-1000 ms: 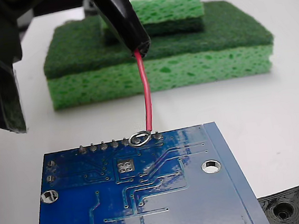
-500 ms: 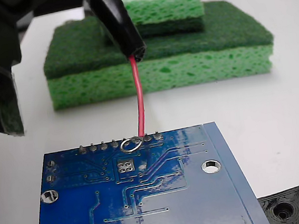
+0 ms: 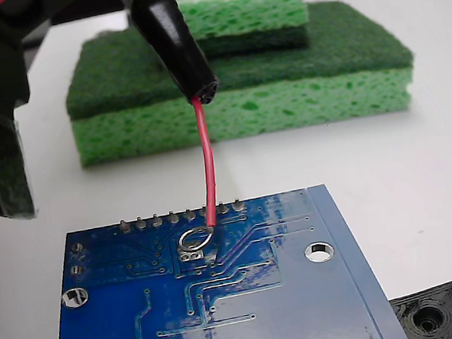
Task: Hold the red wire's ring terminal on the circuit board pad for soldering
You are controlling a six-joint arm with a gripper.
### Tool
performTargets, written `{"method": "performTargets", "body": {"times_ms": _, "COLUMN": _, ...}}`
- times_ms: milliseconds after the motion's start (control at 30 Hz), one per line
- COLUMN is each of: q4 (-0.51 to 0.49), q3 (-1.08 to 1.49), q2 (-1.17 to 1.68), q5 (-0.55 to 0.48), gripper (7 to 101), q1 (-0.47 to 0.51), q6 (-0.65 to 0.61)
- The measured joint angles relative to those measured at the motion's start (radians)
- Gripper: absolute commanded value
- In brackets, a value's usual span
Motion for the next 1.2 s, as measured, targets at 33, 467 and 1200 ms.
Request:
{"method": "performTargets", "body": {"times_ms": 33, "q4": 0.0, "q3": 0.0, "q2": 0.0, "q5": 0.0, "gripper": 100.3, "q1": 0.002, "q6": 0.0}}
{"method": "performTargets", "body": {"times_ms": 467, "q4": 0.005, "q3": 0.005, "q2": 0.0, "q5": 0.005, "gripper": 100.3, "q1": 0.003, "q6": 0.0}}
{"method": "performTargets", "body": {"times_ms": 1200, "q4": 0.003, "q3": 0.011, "q2": -0.005, "q5": 0.006, "gripper": 100.3, "q1": 0.014, "q6": -0.005}}
